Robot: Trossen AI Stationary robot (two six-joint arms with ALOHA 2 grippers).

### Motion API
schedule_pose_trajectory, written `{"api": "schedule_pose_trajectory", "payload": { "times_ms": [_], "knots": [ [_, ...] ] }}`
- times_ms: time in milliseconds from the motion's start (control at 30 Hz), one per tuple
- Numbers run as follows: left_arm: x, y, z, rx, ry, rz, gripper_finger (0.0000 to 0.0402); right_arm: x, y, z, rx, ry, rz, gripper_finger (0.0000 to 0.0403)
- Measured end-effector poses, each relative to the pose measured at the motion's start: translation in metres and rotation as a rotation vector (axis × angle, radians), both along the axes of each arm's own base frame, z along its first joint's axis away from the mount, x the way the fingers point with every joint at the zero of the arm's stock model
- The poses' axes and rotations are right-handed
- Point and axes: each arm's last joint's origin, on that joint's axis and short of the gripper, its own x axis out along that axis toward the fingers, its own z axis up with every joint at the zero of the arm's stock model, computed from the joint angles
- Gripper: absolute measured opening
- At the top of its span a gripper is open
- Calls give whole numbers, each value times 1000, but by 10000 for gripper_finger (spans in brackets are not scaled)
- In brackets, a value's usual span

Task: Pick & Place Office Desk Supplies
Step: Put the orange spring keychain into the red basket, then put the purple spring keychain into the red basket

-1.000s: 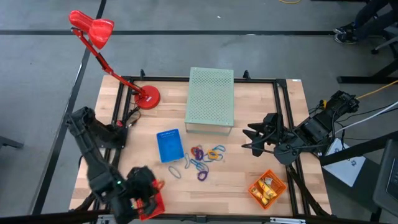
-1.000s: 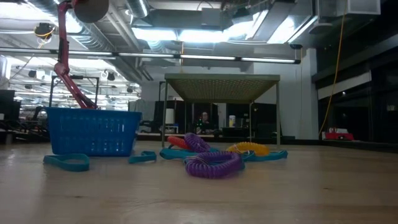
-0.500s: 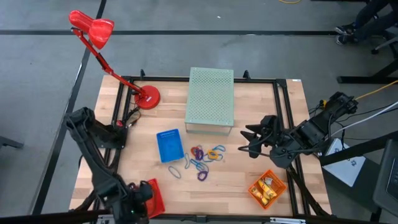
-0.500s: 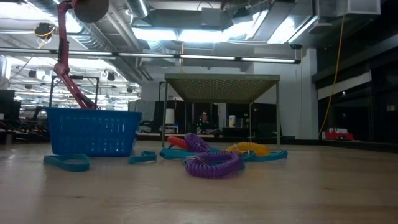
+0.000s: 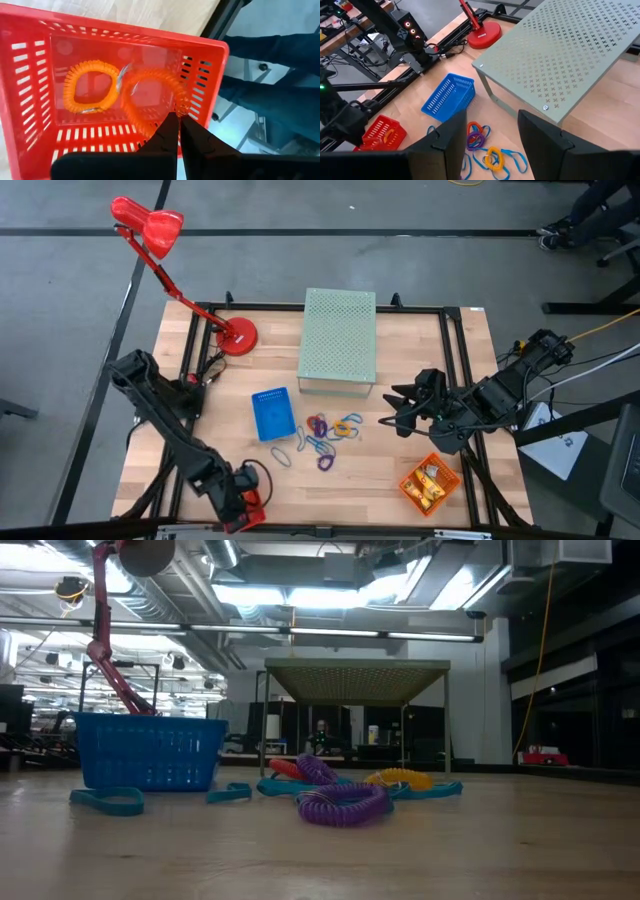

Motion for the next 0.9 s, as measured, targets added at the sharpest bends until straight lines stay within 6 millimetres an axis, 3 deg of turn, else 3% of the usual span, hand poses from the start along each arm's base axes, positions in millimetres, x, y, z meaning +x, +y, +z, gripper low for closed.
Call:
{"api": "schedule_pose_trajectory", "payload": {
  "times_ms": [400,900],
  "knots": [
    [3,3,-5,-34,24,3,15,0,0,0,2,1,3,178],
    [3,3,-4,-55,42,40,148,0,0,0,-10,6,10,178]
  ]
}}
